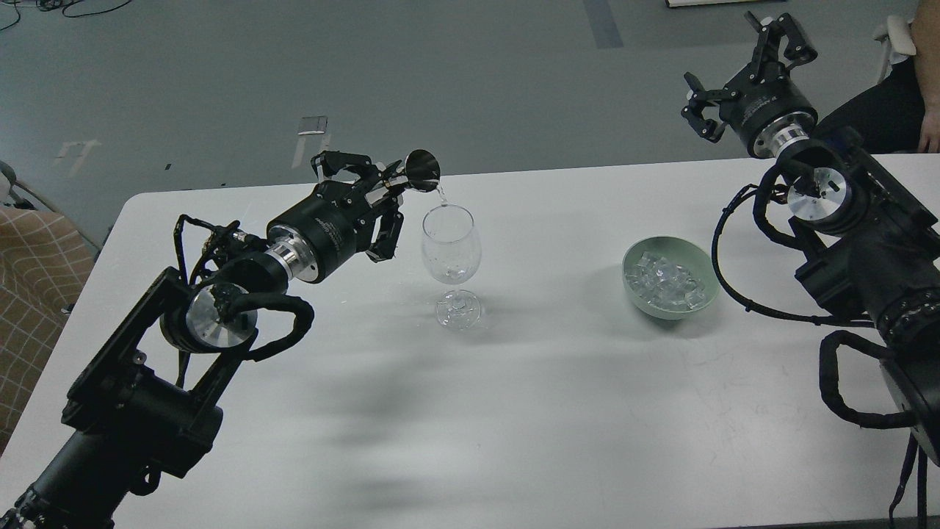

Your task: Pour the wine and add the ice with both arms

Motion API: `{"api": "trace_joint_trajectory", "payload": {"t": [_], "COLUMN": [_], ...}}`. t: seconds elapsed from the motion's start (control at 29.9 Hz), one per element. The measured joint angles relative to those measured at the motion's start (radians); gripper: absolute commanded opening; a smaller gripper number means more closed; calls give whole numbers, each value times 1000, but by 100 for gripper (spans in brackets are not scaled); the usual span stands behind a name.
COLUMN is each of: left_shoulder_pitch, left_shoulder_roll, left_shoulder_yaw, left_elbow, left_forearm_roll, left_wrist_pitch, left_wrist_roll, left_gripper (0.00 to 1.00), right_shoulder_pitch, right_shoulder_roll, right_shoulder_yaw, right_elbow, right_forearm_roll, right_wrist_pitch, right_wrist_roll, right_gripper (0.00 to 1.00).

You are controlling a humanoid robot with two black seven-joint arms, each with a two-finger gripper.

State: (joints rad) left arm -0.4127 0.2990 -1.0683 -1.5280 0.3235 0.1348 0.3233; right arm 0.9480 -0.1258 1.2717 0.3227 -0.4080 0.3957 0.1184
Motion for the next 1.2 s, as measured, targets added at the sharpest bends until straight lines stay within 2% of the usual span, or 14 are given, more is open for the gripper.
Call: {"api": "trace_joint_trajectory", "payload": {"t": [0.3,1.2], "left_shoulder_pitch": [-2,-28], "left_shoulder_roll": [-2,12], "left_shoulder_yaw": [6,27], "left_elbow": [-13,-46], "left_forearm_roll": [83,383], "left_wrist_pitch": [-6,-41], "left_wrist_roll": [12,11], "left_gripper": [6,6], "right_shoulder_pitch": [0,-1], "right_shoulder_roll": [0,-3], "right_shoulder_yaw": [0,0], "right_elbow": [7,24], "right_forearm_roll": [0,0], "right_wrist_pitch": [0,-1], "right_wrist_roll": [0,1], "right_gripper": [100,100]}}
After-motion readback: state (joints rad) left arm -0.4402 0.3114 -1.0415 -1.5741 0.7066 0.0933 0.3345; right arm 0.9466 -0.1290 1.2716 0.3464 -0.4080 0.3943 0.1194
